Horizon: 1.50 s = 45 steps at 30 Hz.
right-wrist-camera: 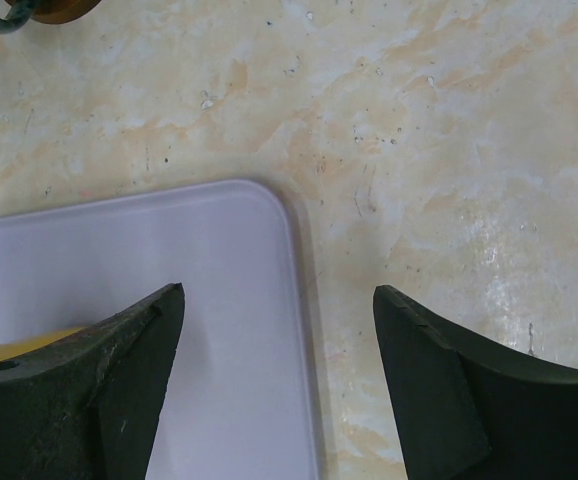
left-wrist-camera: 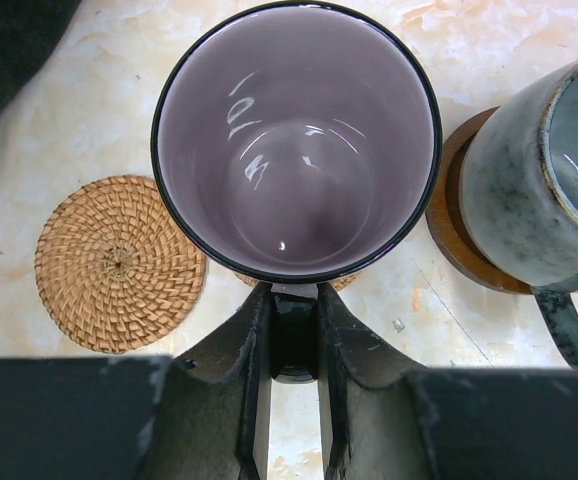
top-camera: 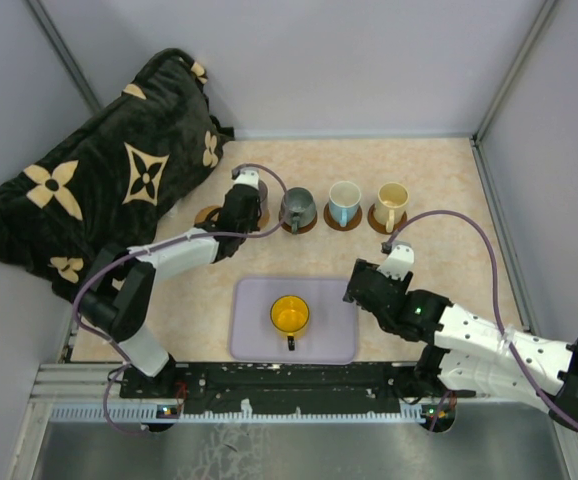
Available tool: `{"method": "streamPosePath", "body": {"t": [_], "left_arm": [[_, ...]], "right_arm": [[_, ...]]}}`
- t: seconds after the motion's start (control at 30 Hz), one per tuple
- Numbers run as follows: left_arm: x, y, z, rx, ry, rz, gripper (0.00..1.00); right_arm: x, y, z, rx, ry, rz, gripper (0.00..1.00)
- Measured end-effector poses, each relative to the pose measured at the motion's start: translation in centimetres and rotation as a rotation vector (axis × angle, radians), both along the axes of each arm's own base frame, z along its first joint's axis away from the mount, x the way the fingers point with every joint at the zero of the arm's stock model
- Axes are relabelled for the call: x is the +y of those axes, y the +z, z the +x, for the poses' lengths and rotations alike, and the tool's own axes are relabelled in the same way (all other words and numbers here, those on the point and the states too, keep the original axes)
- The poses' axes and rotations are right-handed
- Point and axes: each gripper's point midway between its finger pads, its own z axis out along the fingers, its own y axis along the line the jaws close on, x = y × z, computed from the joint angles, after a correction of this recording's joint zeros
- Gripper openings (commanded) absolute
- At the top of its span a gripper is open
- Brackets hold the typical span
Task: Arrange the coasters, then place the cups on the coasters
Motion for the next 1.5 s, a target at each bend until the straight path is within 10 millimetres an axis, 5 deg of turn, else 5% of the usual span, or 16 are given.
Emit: {"method": "streamPosePath", "body": {"t": [0.33, 1.5], "left_arm": [[0.1, -1.6, 0.1, 0.031, 0.001, 0.016, 0.03], [0.7, -2.5, -0.2, 0.039, 0.054, -0.024, 0.02]], "right_arm": [[0.1, -0.1, -0.1, 0.006, -0.001, 0.007, 0.77], [0.5, -0.8, -0.3, 0.036, 0.003, 0.010, 0.77]]}}
